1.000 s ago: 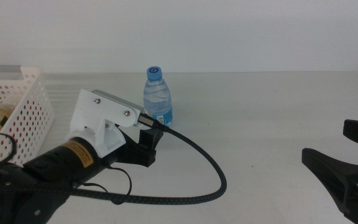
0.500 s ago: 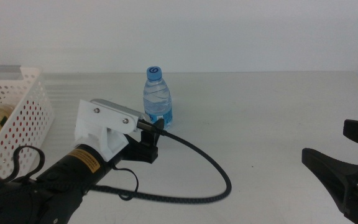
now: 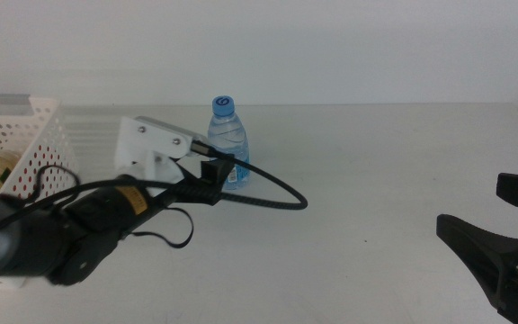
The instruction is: Use arms to grab the bottles and put them into the dustbin to the left of the table.
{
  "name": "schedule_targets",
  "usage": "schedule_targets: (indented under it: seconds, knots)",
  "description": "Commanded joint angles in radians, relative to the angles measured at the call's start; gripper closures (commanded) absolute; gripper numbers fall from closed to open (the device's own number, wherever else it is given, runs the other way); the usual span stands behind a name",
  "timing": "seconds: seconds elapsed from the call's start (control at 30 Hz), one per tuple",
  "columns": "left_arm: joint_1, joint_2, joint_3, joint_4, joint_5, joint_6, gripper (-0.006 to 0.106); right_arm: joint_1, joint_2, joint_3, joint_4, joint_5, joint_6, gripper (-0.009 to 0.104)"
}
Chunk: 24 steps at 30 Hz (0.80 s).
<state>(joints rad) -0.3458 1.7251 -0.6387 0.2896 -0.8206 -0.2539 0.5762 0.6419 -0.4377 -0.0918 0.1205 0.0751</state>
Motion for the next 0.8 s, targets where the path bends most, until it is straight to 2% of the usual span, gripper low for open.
schedule_targets:
  seconds: [0.0, 0.77]
  knots:
    - [0.002, 0.001, -0.062, 0.01, -0.075, -0.027, 0.01, 0.002, -0.001, -0.03, -0.007, -0.07, -0.009, 0.022]
    - [0.011, 0.223, -0.33, 0.011, -0.026, -0.044, 0.01, 0.002, -0.001, -0.03, -0.007, -0.07, -0.009, 0.022]
